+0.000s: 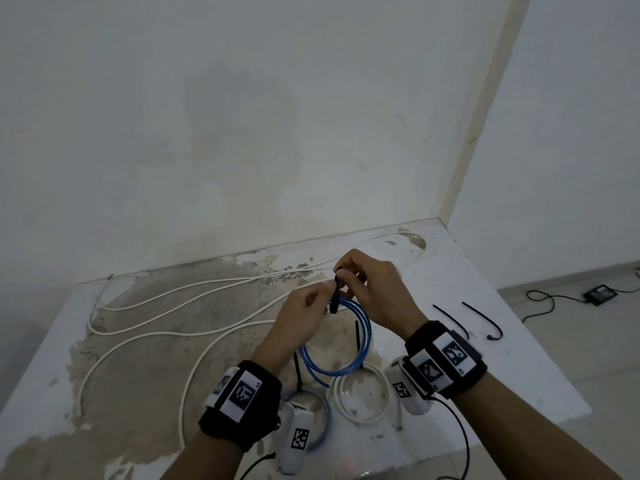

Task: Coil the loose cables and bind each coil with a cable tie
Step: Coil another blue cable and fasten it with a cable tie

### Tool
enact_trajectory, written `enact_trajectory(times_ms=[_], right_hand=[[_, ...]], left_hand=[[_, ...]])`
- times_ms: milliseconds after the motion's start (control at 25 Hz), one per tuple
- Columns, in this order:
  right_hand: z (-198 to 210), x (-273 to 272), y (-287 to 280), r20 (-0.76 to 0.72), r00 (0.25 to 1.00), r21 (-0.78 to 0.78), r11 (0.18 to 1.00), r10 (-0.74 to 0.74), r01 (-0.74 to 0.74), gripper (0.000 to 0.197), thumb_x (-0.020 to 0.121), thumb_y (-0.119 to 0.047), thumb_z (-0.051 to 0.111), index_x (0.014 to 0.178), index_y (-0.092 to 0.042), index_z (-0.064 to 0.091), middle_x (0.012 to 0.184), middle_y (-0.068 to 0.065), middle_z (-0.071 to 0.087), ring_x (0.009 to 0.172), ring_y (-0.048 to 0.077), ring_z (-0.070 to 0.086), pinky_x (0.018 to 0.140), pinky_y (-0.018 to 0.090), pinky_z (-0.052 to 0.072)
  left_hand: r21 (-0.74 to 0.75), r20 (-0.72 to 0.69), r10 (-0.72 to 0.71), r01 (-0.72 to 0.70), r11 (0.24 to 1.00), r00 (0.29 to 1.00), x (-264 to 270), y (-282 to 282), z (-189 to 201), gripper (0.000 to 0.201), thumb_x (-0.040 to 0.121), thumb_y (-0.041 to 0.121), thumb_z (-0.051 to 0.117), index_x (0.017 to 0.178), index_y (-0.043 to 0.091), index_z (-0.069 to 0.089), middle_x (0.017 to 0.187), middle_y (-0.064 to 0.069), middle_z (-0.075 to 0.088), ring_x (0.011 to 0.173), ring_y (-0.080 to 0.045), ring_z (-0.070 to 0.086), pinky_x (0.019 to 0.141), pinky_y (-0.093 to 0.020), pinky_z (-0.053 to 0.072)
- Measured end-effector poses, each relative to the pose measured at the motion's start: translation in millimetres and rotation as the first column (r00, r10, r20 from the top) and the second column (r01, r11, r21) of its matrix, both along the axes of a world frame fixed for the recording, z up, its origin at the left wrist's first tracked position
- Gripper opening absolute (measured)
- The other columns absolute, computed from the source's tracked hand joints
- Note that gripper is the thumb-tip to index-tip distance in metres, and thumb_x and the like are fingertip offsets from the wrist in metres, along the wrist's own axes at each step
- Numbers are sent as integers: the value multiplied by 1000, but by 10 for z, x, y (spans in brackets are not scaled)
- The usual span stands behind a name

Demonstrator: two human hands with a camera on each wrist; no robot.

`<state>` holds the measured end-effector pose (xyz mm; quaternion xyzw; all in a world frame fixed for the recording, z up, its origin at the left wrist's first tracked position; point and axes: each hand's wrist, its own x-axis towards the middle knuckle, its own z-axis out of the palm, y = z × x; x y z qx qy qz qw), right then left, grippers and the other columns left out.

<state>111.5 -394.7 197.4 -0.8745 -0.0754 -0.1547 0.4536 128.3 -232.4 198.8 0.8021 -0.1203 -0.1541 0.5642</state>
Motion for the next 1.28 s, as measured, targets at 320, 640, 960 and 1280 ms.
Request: enact_trajectory(times_ms=[320, 640, 960, 1280], right_hand=[[-35, -2, 108, -36, 993, 255, 960, -112, 117, 9, 101, -18, 54, 94, -21, 58, 81, -5, 70, 66, 24, 66, 53, 35, 56], [-78, 53, 184, 19, 985, 319, 934, -174, 159, 9, 105, -17, 46, 100, -16, 54, 85, 5, 63, 61, 17, 59, 55, 35, 54], [-113, 75, 215, 11, 978, 324, 926, -207, 193, 10, 103, -16, 48, 96, -19, 55, 83, -3, 64, 64, 8, 56, 59, 31, 44], [-7, 53, 248, -18, 981, 370, 911, -191, 184, 9, 101, -15, 54, 95, -16, 61, 84, -7, 62, 58, 8, 55, 56, 30, 51]], left_hand=[[-192, -238, 121, -169, 967, 964, 42, 19, -18, 30, 91, 44, 61, 89, 19, 77, 59, -1, 17, 43, -11, 17, 42, -23, 16], [-265, -269, 162, -234, 935, 950, 34, -63, 30, 26, 94, 41, 58, 90, 21, 74, 57, 1, 19, 43, -11, 18, 41, -22, 19], [61, 209, 35, -48, 997, 977, 131, -29, 33, 31, 102, 27, 41, 86, 14, 64, 65, 2, 48, 58, -15, 41, 61, -32, 36], [71, 203, 63, -78, 994, 977, 84, -86, 96, 35, 97, 45, 47, 87, 21, 70, 63, 13, 55, 56, 3, 50, 60, -20, 36]])
